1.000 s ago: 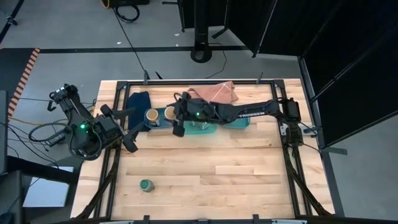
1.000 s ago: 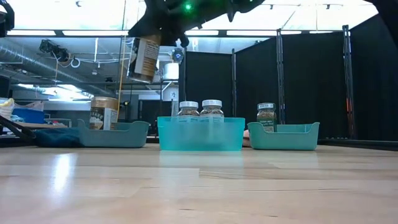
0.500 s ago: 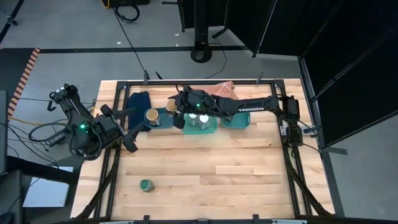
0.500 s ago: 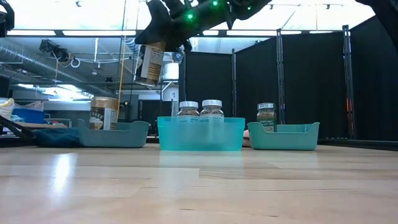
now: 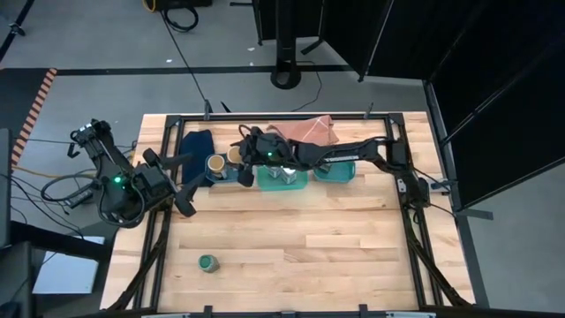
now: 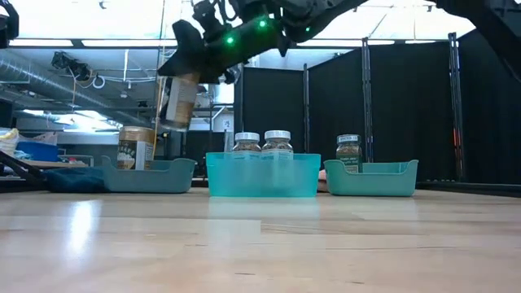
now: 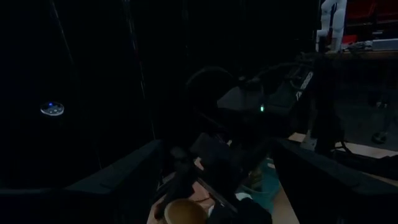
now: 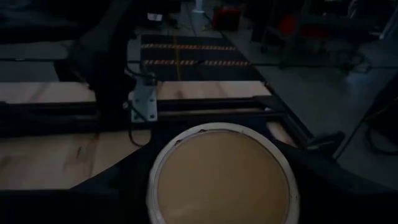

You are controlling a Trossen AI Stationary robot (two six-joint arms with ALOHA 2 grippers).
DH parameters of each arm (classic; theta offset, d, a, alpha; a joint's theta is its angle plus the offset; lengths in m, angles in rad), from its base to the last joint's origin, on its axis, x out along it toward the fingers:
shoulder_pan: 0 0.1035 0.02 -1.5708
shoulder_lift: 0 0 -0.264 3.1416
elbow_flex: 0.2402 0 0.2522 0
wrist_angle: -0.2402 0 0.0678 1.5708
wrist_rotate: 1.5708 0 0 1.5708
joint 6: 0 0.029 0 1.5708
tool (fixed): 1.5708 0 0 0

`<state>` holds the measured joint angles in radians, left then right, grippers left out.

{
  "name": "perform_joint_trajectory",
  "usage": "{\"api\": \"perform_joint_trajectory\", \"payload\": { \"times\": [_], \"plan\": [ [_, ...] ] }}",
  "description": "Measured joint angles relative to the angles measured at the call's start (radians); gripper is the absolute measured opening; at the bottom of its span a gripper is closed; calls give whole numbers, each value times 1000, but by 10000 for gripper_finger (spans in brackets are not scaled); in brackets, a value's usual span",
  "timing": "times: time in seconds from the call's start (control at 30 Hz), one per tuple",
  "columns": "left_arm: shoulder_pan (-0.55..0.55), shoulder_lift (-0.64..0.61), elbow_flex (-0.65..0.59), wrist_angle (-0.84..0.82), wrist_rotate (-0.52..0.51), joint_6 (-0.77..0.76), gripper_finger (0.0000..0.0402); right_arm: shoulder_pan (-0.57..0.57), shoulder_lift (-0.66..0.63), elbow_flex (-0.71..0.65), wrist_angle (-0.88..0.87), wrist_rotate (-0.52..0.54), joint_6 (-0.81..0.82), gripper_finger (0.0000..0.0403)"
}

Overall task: Sort spices by type
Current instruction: Put the gold seasoning bottle into the blue bin

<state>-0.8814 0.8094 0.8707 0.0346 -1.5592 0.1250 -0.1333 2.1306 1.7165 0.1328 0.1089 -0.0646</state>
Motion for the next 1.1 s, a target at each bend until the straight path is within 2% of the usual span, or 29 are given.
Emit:
{"api": "perform_joint_trajectory", "payload": {
  "times": [0.4,0.87,1.1],
  "plan": [
    [0,4,0,-3,0,0,308,-21,50,14,-19,-22,59,285],
    [0,18,0,-3,0,0,308,-58,132,16,72,-60,100,285],
    [0,23,0,-4,0,0,308,-60,146,16,40,-88,118,285]
  ]
}}
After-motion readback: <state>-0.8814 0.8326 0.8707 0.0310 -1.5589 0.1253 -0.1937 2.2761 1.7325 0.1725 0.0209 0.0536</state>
